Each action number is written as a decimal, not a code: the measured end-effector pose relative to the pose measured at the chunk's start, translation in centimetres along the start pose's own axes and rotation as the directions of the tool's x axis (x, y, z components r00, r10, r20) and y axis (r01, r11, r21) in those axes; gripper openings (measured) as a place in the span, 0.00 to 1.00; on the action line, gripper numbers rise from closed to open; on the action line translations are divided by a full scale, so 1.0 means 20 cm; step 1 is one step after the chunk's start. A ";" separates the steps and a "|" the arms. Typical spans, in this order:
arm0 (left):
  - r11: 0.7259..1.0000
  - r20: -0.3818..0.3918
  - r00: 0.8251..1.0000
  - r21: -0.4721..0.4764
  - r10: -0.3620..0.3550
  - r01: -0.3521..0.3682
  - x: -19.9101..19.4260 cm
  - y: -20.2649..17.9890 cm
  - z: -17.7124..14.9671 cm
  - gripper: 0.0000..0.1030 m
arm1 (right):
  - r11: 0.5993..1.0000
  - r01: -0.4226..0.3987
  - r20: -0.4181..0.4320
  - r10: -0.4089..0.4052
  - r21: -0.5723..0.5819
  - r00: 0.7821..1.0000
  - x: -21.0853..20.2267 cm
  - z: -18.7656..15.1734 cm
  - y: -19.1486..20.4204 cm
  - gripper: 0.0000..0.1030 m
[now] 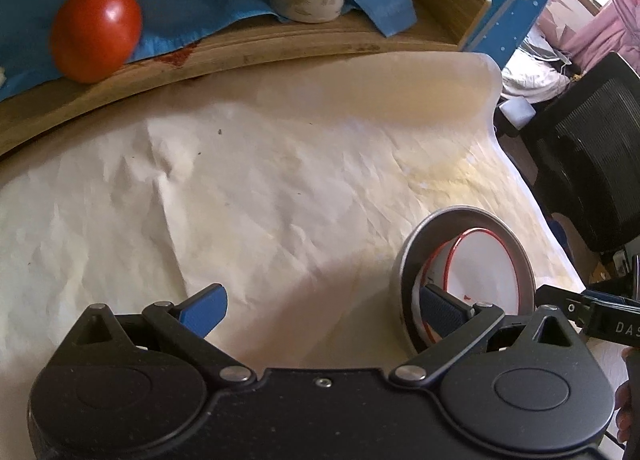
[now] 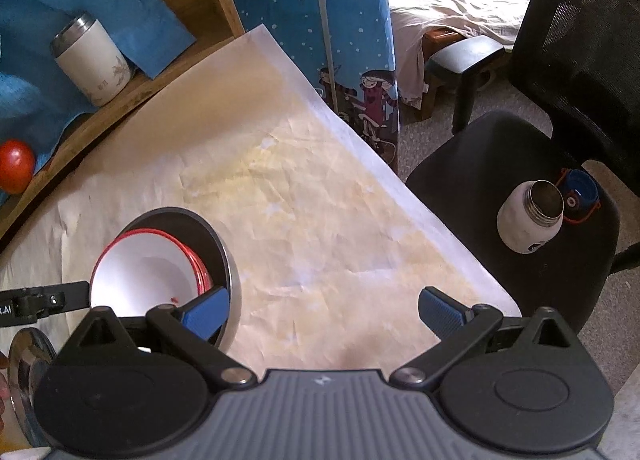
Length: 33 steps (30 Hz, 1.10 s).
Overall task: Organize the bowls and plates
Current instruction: 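Move both grippers to opposite sides of the steel bowl rim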
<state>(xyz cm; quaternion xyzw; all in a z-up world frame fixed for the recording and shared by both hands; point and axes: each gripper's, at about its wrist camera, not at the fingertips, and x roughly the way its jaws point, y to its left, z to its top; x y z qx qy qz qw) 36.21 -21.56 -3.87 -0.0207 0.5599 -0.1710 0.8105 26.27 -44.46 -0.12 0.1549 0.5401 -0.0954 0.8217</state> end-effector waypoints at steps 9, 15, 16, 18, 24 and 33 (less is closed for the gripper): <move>0.999 -0.039 0.999 0.025 0.029 -0.028 0.05 -0.04 0.01 0.99 | 1.000 -0.017 -0.008 0.017 -0.009 1.000 0.01 0.01 -0.01 1.00; 0.999 -0.047 0.999 0.018 0.028 -0.027 0.07 -0.03 0.02 0.99 | 0.999 -0.023 -0.019 0.023 -0.025 1.000 0.03 0.03 0.00 1.00; 1.000 -0.047 0.999 0.017 0.027 -0.027 0.07 -0.03 0.02 0.99 | 0.999 -0.023 -0.021 0.023 -0.027 1.000 0.04 0.03 0.00 1.00; 1.000 -0.047 0.999 0.015 0.026 -0.025 0.07 -0.03 0.01 0.99 | 0.999 -0.020 -0.028 0.019 -0.033 0.999 0.04 0.03 0.01 1.00; 1.000 -0.049 0.999 0.014 0.017 -0.016 0.07 -0.03 0.01 0.99 | 0.998 -0.010 -0.053 0.007 -0.064 0.999 0.08 0.05 0.04 1.00; 1.000 -0.056 0.998 -0.003 -0.007 0.007 0.08 0.00 0.01 0.98 | 0.996 0.011 -0.086 -0.019 -0.093 0.996 0.13 0.07 0.06 1.00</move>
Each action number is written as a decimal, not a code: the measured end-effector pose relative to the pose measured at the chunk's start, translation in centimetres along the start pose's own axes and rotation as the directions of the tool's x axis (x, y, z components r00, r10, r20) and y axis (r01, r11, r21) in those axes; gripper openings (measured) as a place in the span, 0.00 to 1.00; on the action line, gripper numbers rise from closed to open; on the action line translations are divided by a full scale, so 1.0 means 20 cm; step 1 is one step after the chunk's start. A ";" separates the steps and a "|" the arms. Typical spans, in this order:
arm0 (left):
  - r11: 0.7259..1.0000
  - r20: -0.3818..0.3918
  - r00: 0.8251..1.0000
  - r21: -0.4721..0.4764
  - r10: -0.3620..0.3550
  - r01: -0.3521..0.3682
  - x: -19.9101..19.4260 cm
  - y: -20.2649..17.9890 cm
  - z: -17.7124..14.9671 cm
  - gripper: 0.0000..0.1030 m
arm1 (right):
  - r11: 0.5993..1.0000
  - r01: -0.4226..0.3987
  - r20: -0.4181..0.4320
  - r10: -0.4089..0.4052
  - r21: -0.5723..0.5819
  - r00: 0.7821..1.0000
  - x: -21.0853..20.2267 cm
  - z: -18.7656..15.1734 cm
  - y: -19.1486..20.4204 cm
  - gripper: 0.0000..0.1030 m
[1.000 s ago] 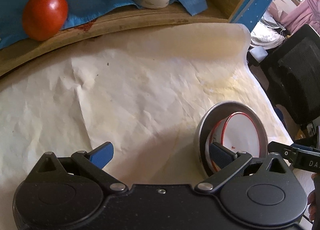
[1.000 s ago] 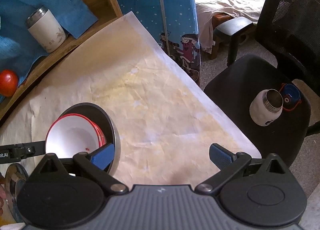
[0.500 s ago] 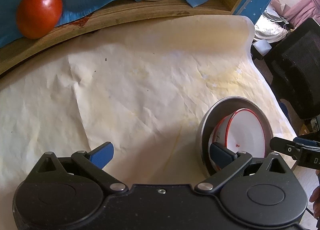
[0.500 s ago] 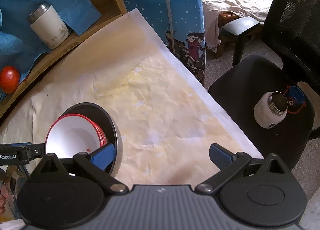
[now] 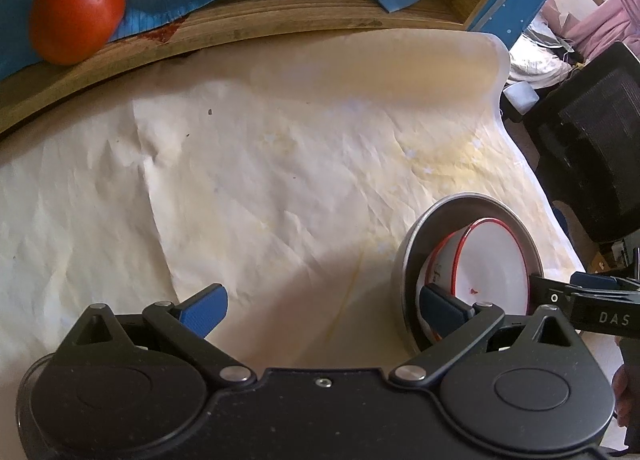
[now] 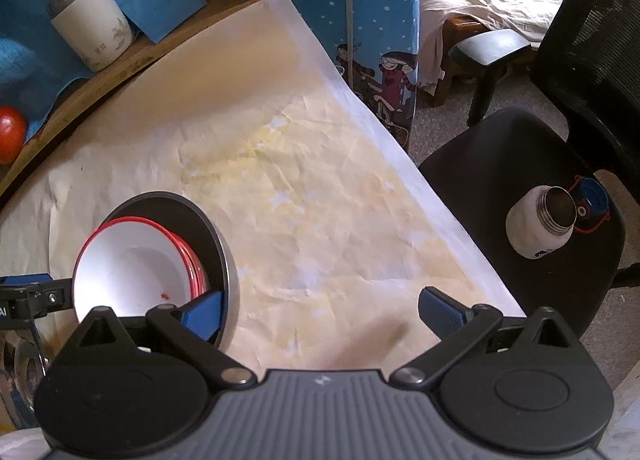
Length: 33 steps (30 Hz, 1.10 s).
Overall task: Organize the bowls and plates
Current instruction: 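Move both grippers to opposite sides of the steel bowl rim, then close the left gripper on the steel bowl rim while the right gripper also grips it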
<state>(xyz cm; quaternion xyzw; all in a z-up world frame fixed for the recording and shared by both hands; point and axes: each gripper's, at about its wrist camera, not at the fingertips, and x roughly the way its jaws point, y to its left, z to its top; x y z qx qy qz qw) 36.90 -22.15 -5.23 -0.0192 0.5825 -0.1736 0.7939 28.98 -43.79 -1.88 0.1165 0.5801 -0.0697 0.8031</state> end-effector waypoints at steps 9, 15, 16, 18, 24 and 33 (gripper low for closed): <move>0.999 0.016 0.999 0.027 -0.030 0.030 -0.02 -0.02 0.00 0.87 | 1.000 0.000 -0.012 -0.001 -0.030 1.000 0.01 0.01 0.03 0.97; 0.997 0.014 0.997 0.025 -0.073 0.073 -0.02 -0.02 0.00 0.76 | 0.999 -0.025 -0.018 0.024 -0.024 1.000 0.01 0.00 0.03 0.88; 0.996 0.014 0.997 0.020 -0.082 0.082 -0.02 -0.01 0.00 0.74 | 0.999 -0.029 -0.019 0.029 -0.018 0.999 0.01 0.00 0.02 0.88; 0.995 0.014 0.995 0.018 -0.096 0.096 -0.02 -0.01 -0.01 0.70 | 0.999 -0.043 -0.020 0.043 -0.003 0.999 0.01 0.00 0.02 0.85; 0.992 0.018 0.992 0.020 -0.124 0.124 -0.03 -0.02 -0.01 0.60 | 0.997 -0.074 -0.009 0.074 0.003 0.997 0.00 -0.01 0.02 0.75; 0.987 0.013 0.987 -0.018 -0.161 0.161 -0.03 0.01 -0.02 0.55 | 0.989 -0.151 0.002 0.151 0.004 0.989 -0.02 -0.02 0.02 0.48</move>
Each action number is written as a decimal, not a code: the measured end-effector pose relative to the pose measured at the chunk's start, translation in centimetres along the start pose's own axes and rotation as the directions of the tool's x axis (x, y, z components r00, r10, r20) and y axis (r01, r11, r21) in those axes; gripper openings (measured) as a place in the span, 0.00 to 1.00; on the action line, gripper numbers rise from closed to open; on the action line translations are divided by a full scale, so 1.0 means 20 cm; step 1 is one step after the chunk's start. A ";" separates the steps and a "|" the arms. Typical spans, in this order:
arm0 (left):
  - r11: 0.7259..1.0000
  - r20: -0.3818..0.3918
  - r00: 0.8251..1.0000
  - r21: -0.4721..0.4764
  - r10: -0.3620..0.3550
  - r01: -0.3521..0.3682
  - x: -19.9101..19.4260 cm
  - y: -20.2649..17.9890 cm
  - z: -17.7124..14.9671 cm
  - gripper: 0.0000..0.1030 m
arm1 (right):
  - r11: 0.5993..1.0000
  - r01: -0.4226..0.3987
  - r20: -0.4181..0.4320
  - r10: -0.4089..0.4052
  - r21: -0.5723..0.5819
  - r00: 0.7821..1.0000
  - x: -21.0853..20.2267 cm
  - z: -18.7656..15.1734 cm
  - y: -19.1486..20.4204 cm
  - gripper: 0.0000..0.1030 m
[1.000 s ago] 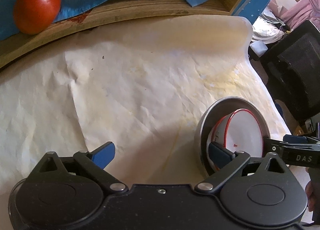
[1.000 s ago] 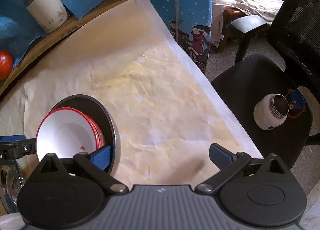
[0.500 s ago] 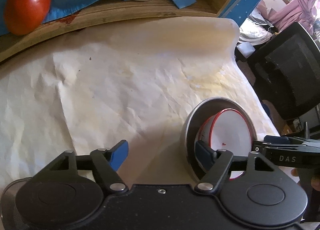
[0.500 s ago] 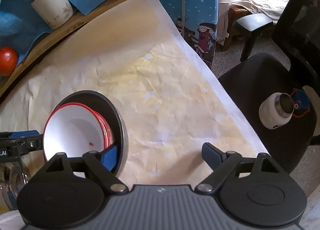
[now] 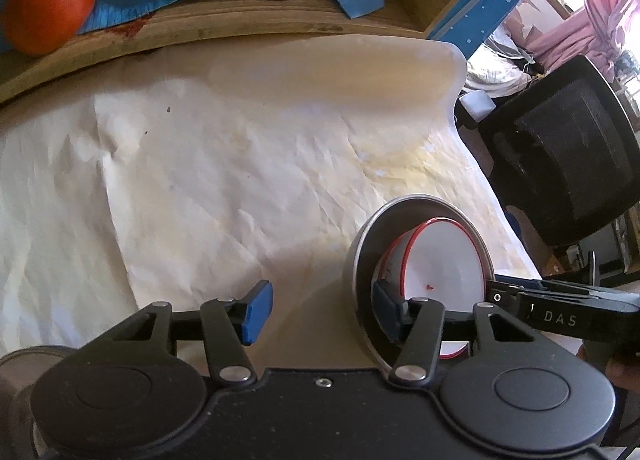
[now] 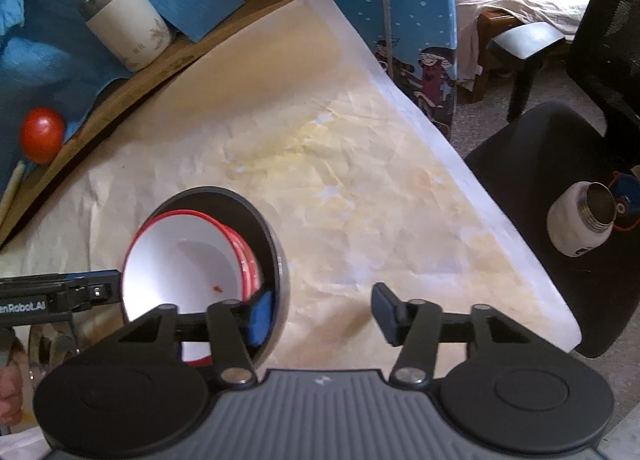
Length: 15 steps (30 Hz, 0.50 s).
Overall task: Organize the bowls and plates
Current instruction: 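Close the left gripper on the steel bowl rim while the right gripper also grips it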
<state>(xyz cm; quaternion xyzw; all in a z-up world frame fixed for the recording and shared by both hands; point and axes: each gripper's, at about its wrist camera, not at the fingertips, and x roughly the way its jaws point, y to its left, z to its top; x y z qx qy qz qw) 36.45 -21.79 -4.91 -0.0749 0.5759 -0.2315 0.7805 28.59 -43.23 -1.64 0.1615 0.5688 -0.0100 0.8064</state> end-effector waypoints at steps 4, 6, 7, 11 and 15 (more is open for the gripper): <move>1.000 -0.002 1.000 -0.017 -0.013 0.013 0.00 0.01 0.00 0.51 | 0.999 -0.034 0.004 0.034 -0.003 0.999 0.00 0.00 0.01 0.37; 0.999 0.000 1.000 -0.021 -0.029 0.029 0.00 0.01 -0.01 0.45 | 0.998 -0.055 0.004 0.055 -0.004 0.998 0.00 0.00 0.01 0.30; 0.999 0.001 0.999 -0.021 -0.034 0.034 0.00 0.00 -0.01 0.42 | 0.998 -0.062 0.005 0.062 -0.005 0.998 0.00 0.00 0.01 0.28; 0.998 0.004 0.999 -0.031 -0.052 0.053 0.00 0.00 -0.02 0.35 | 0.997 -0.076 0.006 0.076 -0.006 0.997 0.00 0.00 0.01 0.22; 0.996 0.006 0.997 -0.052 -0.077 0.077 0.00 0.01 -0.03 0.27 | 0.994 -0.102 0.005 0.102 0.029 0.995 0.00 -0.01 -0.01 0.20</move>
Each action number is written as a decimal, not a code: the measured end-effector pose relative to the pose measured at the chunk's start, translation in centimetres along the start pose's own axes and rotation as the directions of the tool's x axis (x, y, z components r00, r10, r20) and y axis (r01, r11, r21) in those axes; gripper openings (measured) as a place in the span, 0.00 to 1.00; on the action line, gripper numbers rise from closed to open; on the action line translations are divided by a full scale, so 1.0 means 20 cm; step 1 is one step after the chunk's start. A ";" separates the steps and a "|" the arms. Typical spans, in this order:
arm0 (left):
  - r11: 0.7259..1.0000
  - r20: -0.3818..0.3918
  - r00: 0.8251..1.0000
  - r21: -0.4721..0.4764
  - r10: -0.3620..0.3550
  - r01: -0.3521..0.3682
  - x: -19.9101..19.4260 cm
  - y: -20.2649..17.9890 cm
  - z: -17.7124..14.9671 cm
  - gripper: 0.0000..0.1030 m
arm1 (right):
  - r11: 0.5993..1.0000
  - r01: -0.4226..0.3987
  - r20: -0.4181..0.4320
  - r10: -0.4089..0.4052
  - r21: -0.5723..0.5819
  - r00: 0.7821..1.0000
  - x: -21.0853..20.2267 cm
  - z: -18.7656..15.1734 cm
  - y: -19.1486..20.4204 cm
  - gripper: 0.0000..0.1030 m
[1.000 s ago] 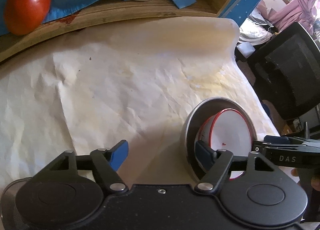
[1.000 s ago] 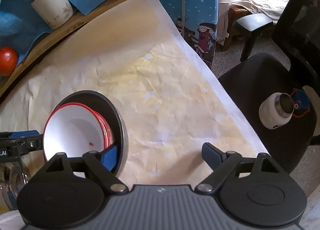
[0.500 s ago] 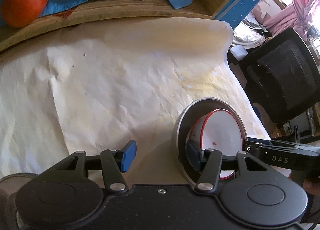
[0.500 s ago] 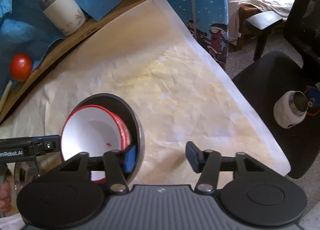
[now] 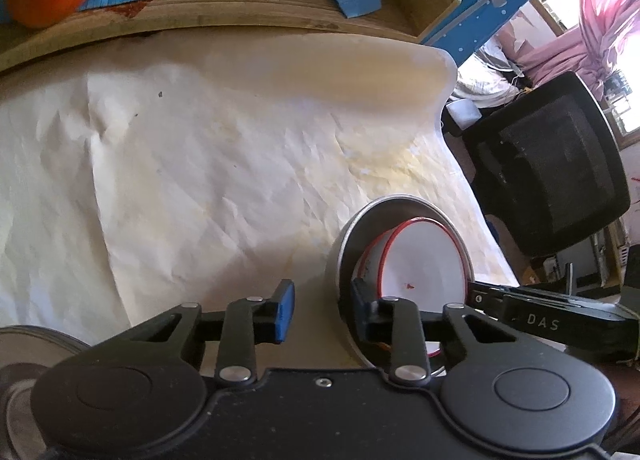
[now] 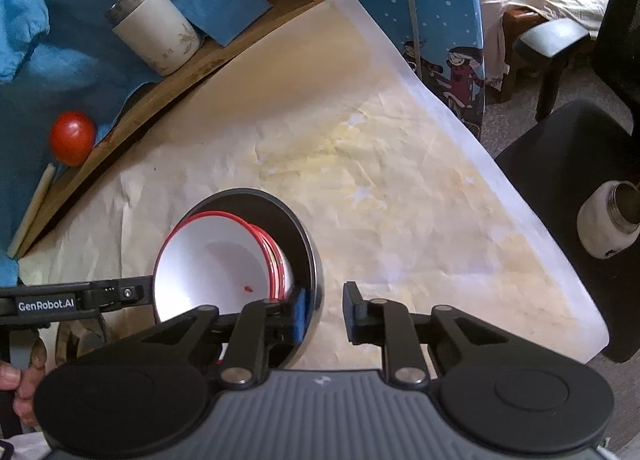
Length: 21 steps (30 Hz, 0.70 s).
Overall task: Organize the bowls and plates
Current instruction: 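Close the left gripper on the steel bowl rim while the right gripper also grips it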
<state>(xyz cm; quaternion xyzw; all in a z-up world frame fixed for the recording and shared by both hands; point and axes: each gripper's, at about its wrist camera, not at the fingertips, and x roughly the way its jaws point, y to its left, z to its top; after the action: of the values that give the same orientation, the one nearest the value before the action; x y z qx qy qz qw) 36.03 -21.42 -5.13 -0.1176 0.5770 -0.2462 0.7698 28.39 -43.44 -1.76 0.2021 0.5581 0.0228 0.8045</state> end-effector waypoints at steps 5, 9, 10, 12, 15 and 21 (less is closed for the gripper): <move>0.999 -0.003 0.999 -0.008 -0.033 0.033 0.00 0.00 -0.01 0.12 | 0.999 -0.042 0.001 0.042 0.028 0.999 0.00 -0.01 -0.02 0.13; 1.000 -0.005 1.000 -0.005 -0.026 0.026 0.01 -0.01 -0.01 0.10 | 0.999 -0.040 0.003 0.040 0.036 0.999 0.00 -0.02 -0.01 0.12; 1.000 -0.005 1.000 -0.005 -0.026 0.026 0.01 -0.01 -0.01 0.10 | 0.998 -0.041 0.004 0.041 0.039 0.999 0.00 -0.02 -0.02 0.12; 1.000 -0.004 1.000 -0.008 -0.027 0.027 0.01 -0.01 -0.01 0.10 | 0.998 -0.042 0.005 0.042 0.046 0.999 0.00 -0.02 -0.01 0.12; 1.000 -0.004 1.000 -0.008 -0.029 0.029 0.02 -0.01 -0.01 0.09 | 0.998 -0.040 0.007 0.039 0.052 0.999 -0.01 -0.02 -0.01 0.12; 1.000 -0.003 1.000 0.003 -0.019 0.019 0.02 -0.01 -0.01 0.10 | 0.996 -0.045 0.010 0.045 0.082 0.999 0.00 -0.03 -0.02 0.12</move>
<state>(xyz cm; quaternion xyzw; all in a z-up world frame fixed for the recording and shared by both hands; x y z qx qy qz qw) 35.79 -21.83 -5.35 -0.1214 0.5767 -0.2548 0.7667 27.78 -43.71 -2.02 0.2474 0.5507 0.0173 0.7970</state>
